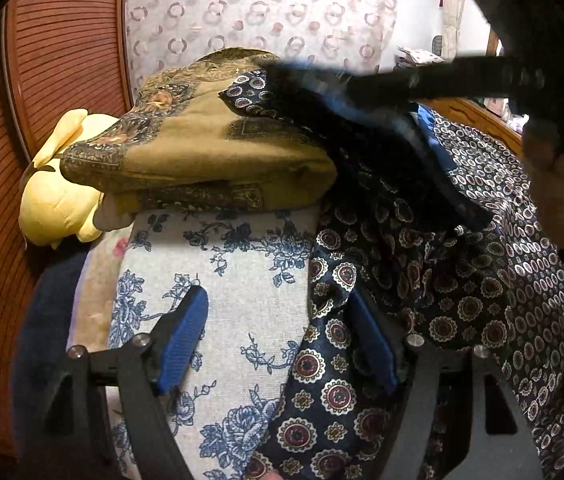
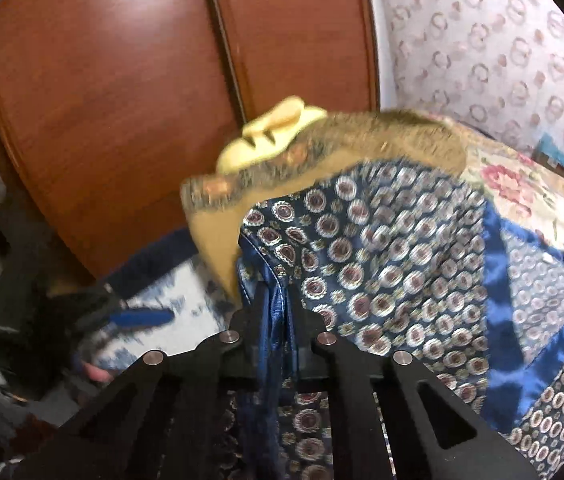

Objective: Fold small clothes

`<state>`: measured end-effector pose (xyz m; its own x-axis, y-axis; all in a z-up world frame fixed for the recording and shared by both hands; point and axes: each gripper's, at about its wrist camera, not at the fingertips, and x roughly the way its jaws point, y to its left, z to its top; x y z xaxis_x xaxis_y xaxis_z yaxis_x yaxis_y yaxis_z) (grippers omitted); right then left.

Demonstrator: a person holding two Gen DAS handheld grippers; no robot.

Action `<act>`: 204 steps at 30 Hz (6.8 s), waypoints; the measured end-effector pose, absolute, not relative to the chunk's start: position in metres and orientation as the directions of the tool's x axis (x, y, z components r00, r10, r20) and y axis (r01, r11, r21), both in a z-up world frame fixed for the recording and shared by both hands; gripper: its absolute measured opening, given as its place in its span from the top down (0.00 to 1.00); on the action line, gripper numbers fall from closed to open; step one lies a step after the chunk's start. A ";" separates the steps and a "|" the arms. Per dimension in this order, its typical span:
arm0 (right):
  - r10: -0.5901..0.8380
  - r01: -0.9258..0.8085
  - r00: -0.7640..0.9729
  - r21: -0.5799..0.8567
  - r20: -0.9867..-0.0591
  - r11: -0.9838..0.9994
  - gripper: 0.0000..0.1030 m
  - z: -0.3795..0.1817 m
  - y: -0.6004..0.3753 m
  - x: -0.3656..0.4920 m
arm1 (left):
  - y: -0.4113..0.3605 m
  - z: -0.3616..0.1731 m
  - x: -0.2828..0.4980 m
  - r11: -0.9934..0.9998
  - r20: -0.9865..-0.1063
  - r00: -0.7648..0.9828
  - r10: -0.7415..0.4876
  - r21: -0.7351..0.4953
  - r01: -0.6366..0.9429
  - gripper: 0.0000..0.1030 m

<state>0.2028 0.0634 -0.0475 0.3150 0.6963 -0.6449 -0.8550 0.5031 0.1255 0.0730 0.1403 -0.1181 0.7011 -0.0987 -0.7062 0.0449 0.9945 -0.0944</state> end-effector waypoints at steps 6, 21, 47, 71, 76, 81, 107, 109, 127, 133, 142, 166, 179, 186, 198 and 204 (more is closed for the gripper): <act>0.690 -0.799 0.427 0.115 -0.584 0.590 0.96 -0.022 0.028 0.215 | 0.140 -0.118 0.073 0.995 -0.706 0.701 -0.098 -0.094 0.045 0.29; 0.510 -0.584 0.560 0.125 -0.654 0.802 0.56 -0.054 -0.089 0.247 | 0.133 -0.095 0.066 0.992 -0.687 0.718 -0.106 -0.119 0.034 0.29; 0.442 -0.544 0.578 0.080 -0.685 0.835 0.44 -0.102 -0.179 0.146 | 0.103 -0.054 0.122 0.986 -0.674 0.720 -0.167 -0.134 0.103 1.00; 0.436 -0.467 0.605 0.147 -0.667 0.872 0.44 -0.105 -0.198 0.151 | 0.124 0.031 0.143 0.998 -0.531 0.846 -0.044 0.006 0.056 0.72; 0.419 -0.437 0.637 0.145 -0.647 0.888 0.44 -0.099 -0.206 0.153 | 0.104 0.052 0.188 0.994 -0.488 0.867 -0.095 0.008 0.113 0.66; 0.412 -0.409 0.665 0.158 -0.622 0.899 0.43 -0.087 -0.221 0.160 | 0.075 0.056 0.233 0.981 -0.479 0.863 -0.161 0.017 0.192 0.65; 0.172 -0.163 0.739 0.075 -0.651 0.984 0.43 -0.074 -0.373 0.219 | -0.181 -0.054 0.256 0.672 -0.728 0.475 -0.495 0.025 0.740 0.64; 0.163 -0.144 0.724 0.085 -0.670 0.986 0.43 -0.080 -0.385 0.222 | -0.187 -0.061 0.256 0.673 -0.747 0.450 -0.489 0.004 0.739 0.64; 0.214 -0.117 0.615 0.180 -0.759 0.977 0.43 -0.106 -0.415 0.220 | -0.187 -0.077 0.267 0.719 -0.772 0.455 -0.445 -0.005 0.695 0.41; 0.229 -0.119 0.605 0.197 -0.763 0.973 0.46 -0.107 -0.416 0.218 | -0.184 -0.078 0.267 0.752 -0.773 0.469 -0.426 -0.015 0.659 0.35; 0.224 -0.134 0.606 0.180 -0.763 0.974 0.55 -0.105 -0.410 0.220 | -0.182 -0.079 0.267 0.760 -0.777 0.471 -0.418 -0.015 0.650 0.29; 0.241 -0.254 0.745 0.070 -0.622 0.965 0.97 -0.029 -0.362 0.227 | -0.103 -0.026 0.244 0.832 -0.668 0.601 -0.439 -0.049 0.553 0.28; 0.434 -0.510 0.662 0.057 -0.611 0.858 0.97 -0.011 -0.230 0.236 | -0.027 -0.043 0.244 0.905 -0.630 0.679 -0.377 -0.093 0.415 0.28; 0.400 -0.500 0.613 0.058 -0.681 0.864 0.69 -0.035 -0.214 0.245 | -0.024 -0.056 0.245 0.905 -0.631 0.678 -0.376 -0.094 0.415 0.28; 0.314 -0.421 0.593 0.047 -0.741 0.906 0.65 -0.057 -0.222 0.298 | -0.022 -0.060 0.246 0.904 -0.634 0.673 -0.381 -0.102 0.416 0.28; 0.252 -0.378 0.624 -0.003 -0.739 0.926 0.56 -0.064 -0.226 0.317 | -0.014 -0.054 0.246 0.913 -0.636 0.681 -0.364 -0.098 0.397 0.28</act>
<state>0.3171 -0.2262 -0.0636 0.6242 0.2525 -0.7393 -0.3782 0.9257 -0.0032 0.2456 -0.0144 -0.0541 0.6807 -0.3639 -0.6358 0.3965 0.9128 -0.0979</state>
